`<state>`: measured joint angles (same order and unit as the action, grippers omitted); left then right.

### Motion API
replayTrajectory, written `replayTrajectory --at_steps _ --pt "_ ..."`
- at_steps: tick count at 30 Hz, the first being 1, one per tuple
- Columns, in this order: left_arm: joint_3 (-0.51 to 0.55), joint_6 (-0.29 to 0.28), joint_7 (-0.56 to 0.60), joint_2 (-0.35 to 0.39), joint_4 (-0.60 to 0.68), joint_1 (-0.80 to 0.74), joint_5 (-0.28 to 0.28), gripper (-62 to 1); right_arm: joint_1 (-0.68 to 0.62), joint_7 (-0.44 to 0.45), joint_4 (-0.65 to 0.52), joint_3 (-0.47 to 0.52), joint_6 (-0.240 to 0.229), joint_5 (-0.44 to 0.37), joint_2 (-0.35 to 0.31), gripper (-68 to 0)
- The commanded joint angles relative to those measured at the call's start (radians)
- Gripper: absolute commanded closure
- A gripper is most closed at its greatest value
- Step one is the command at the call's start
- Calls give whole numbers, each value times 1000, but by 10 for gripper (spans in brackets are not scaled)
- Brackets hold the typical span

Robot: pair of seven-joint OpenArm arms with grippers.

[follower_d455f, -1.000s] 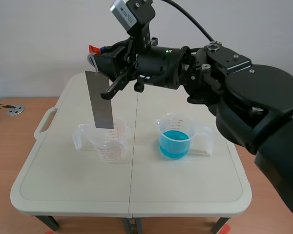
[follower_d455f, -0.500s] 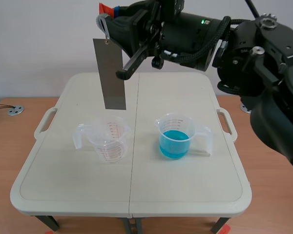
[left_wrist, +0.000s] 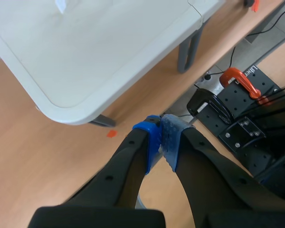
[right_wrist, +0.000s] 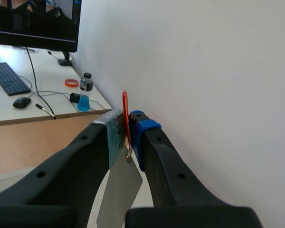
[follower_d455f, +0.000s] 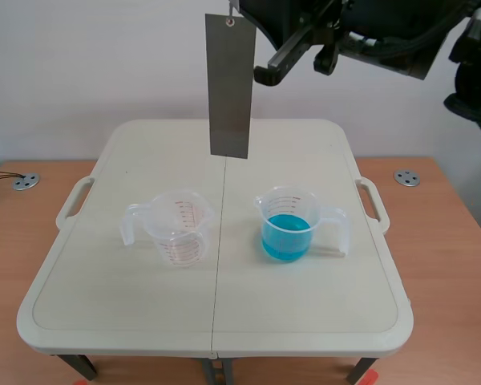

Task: Hold the metal plate by the orange handle, dip it into the blue solution, take it out and point at it, then put the plate back in the beaker on the left.
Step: 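Move the plate over the blue solution, then point at the plate with the left hand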

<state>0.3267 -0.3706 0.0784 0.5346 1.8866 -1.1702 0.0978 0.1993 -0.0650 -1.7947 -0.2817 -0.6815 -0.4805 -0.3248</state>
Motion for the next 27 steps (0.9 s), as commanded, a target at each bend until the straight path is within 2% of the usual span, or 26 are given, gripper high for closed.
replayTrajectory --at_steps 1,11,19,21,27 --pt "-1 -2 6 -2 5 10 10 -26 2 6 -19 16 1 -31 -28 -13" --pt "-1 -3 15 -2 5 136 10 -26 -54 2 -24 134 0 -135 -127 -13" --pt "-35 -49 7 -2 5 374 10 -25 -72 -22 -24 210 0 -137 -152 -13" --pt "-59 -70 6 -2 5 437 10 -25 -77 -38 -24 212 0 -134 -152 -13" --pt "-164 -74 -61 -2 3 614 10 -25 -87 -42 -24 211 0 -134 -151 -13"
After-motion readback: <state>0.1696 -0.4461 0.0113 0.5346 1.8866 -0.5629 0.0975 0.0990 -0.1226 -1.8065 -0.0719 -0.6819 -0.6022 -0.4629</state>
